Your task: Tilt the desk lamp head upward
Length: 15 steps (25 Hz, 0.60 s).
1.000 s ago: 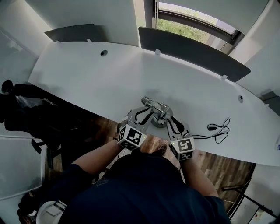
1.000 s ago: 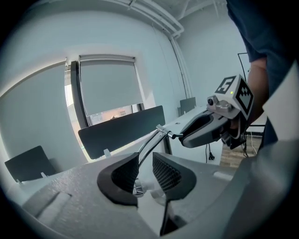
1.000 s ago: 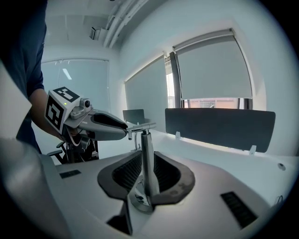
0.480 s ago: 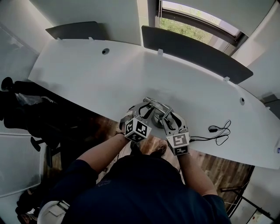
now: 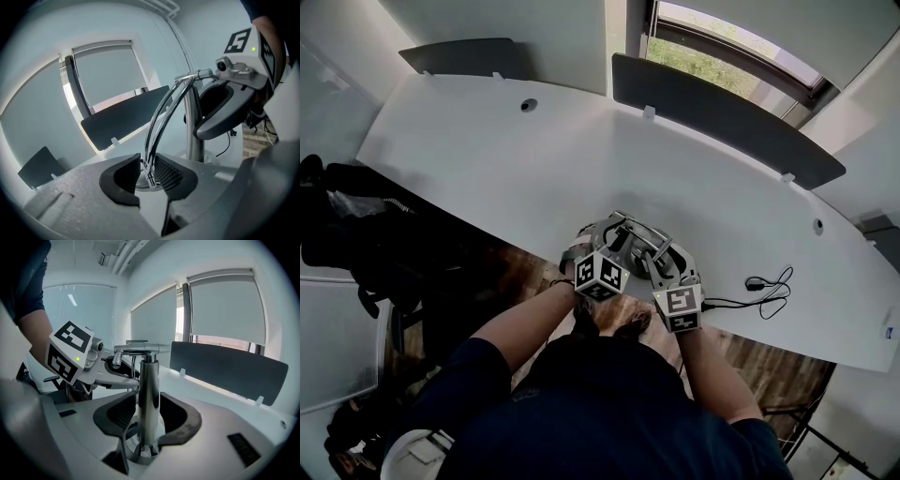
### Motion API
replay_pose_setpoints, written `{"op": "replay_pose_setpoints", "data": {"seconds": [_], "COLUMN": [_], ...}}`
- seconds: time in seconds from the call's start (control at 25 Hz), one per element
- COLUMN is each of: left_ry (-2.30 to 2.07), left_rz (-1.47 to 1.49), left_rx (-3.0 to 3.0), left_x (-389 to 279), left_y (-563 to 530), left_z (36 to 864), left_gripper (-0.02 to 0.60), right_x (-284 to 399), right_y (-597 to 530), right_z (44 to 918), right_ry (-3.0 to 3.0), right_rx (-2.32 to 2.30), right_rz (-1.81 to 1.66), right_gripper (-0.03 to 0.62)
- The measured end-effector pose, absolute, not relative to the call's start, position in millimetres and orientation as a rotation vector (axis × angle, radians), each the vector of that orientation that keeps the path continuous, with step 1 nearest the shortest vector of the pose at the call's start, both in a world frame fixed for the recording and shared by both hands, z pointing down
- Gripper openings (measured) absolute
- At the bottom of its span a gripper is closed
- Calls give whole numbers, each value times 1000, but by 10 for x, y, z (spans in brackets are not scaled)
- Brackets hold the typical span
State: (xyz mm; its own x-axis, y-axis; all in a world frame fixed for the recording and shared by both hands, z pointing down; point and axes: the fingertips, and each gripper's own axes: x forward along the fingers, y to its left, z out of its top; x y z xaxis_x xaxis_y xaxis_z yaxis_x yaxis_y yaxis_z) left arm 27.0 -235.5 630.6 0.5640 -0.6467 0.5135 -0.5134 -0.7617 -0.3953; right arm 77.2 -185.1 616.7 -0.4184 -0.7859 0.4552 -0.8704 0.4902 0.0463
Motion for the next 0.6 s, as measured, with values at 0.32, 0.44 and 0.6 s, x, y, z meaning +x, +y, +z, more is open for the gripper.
{"op": "replay_pose_setpoints", "data": {"seconds": [0.32,0.44,0.6], "left_ry": [895,870,872], "left_rz": [-1030,-1060,-1079], "left_rx": [-2526,-2520,-2508], "left_x": [270,274,260], "left_y": [-2363,-2354,-2372], "left_z": [6323,6327,6289], "left_gripper": [83,83,81], "right_x": [779,793,773], "right_y": [-1881,-1874,-1871], "right_z": [6199,6201,6217], "right_ry": [-2302,-2280,-2288], "right_rx": [1393,1402,1395], "right_rz": [297,306,318], "right_gripper": [138,138,138]}}
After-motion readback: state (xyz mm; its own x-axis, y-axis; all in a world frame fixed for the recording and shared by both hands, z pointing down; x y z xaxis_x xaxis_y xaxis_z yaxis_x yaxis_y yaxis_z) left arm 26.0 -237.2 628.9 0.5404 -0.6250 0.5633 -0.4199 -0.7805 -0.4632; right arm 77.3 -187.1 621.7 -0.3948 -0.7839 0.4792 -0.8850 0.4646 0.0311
